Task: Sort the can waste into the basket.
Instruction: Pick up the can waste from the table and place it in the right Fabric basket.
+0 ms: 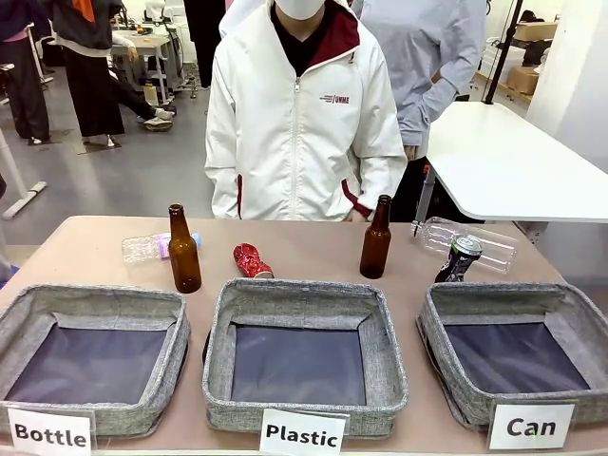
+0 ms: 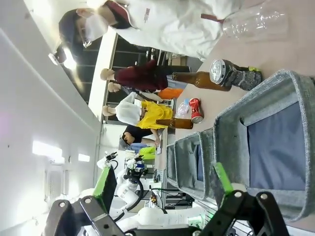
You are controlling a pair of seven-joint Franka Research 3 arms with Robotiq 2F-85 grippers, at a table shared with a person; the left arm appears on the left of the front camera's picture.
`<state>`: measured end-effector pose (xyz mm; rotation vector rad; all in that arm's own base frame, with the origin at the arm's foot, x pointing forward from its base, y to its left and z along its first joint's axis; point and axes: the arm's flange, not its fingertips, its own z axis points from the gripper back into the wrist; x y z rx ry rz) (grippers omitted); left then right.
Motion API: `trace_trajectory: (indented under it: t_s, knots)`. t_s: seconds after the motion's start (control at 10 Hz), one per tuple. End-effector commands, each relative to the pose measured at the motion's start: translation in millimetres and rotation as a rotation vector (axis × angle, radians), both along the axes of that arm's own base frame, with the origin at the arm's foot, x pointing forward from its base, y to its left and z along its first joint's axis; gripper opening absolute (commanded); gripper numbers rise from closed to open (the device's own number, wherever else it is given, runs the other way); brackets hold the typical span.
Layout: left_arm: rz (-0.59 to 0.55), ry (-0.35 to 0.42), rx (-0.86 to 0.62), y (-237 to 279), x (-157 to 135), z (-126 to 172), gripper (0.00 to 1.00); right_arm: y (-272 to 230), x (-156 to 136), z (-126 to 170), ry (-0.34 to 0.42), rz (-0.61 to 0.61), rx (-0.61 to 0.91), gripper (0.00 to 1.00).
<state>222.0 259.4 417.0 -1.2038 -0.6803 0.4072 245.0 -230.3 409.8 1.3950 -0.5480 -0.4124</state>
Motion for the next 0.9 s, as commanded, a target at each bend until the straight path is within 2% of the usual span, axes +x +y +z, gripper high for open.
trace_trajectory:
  t_s: [0.0, 0.1, 0.2, 0.4, 0.5, 0.7, 0.8]
  knots:
    - [-0.092, -0.030, 0.109, -26, 11, 25, 1.00, -2, 1, 2, -0.024, -0.001, -0.003, 1.00]
    - [-0.147, 0.000, 0.207, -44, 21, 46, 1.00, -2, 1, 2, -0.024, -0.001, -0.003, 1.00]
    - [-0.254, -0.019, 0.317, -71, 38, 79, 1.00, -2, 1, 2, -0.024, -0.001, -0.003, 1.00]
    - [-0.430, 0.003, 0.633, -158, 74, 139, 1.00, -2, 1, 2, -0.024, -0.001, -0.003, 1.00]
    - [-0.476, -0.002, 0.755, -201, 91, 158, 1.00, -2, 1, 2, -0.024, -0.001, -0.003, 1.00]
    - [-0.555, -0.039, 0.893, -285, 107, 179, 1.00, -2, 1, 2, -0.024, -0.001, -0.003, 1.00]
    - [-0.604, 0.000, 0.937, -315, 110, 172, 1.00, -2, 1, 2, -0.024, -0.001, -0.003, 1.00]
